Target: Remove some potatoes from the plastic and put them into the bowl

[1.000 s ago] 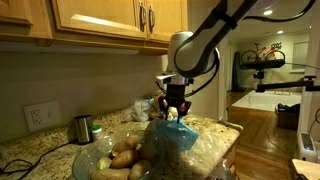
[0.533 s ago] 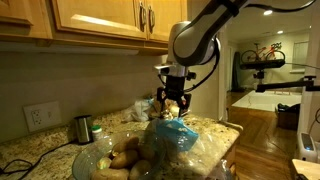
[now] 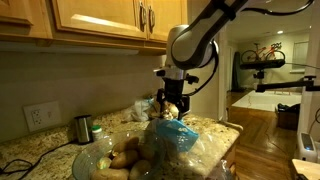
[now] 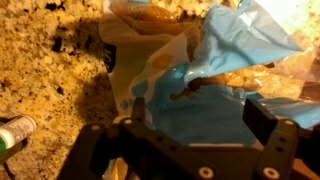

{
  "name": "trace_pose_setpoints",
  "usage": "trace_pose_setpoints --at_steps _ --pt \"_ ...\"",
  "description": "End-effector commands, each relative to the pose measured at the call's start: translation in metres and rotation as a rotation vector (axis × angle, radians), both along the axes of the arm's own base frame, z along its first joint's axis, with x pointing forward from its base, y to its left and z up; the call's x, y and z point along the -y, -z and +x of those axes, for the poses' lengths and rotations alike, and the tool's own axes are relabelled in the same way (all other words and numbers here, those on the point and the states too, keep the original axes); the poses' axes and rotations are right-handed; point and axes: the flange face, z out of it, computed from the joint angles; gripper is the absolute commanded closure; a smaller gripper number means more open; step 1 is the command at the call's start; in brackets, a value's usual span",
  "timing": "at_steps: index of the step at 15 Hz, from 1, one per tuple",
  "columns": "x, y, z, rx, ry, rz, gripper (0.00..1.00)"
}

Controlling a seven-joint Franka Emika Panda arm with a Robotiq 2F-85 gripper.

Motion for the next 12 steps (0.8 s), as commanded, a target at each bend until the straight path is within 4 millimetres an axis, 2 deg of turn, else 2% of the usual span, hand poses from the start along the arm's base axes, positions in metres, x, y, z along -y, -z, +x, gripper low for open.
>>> trace_pose_setpoints --at_steps 1,2,7,12 --pt "-0.001 0.008 0.008 -0.019 0.051 0.008 0.00" --pt "-0.001 0.006 0.003 -0.010 0.022 0.006 0.00" --pt "-0.002 0.013 0.008 -0.018 0.030 0.010 0.00" --pt "-0.021 0.014 -0.001 -0.032 -0.080 -0.003 0.00"
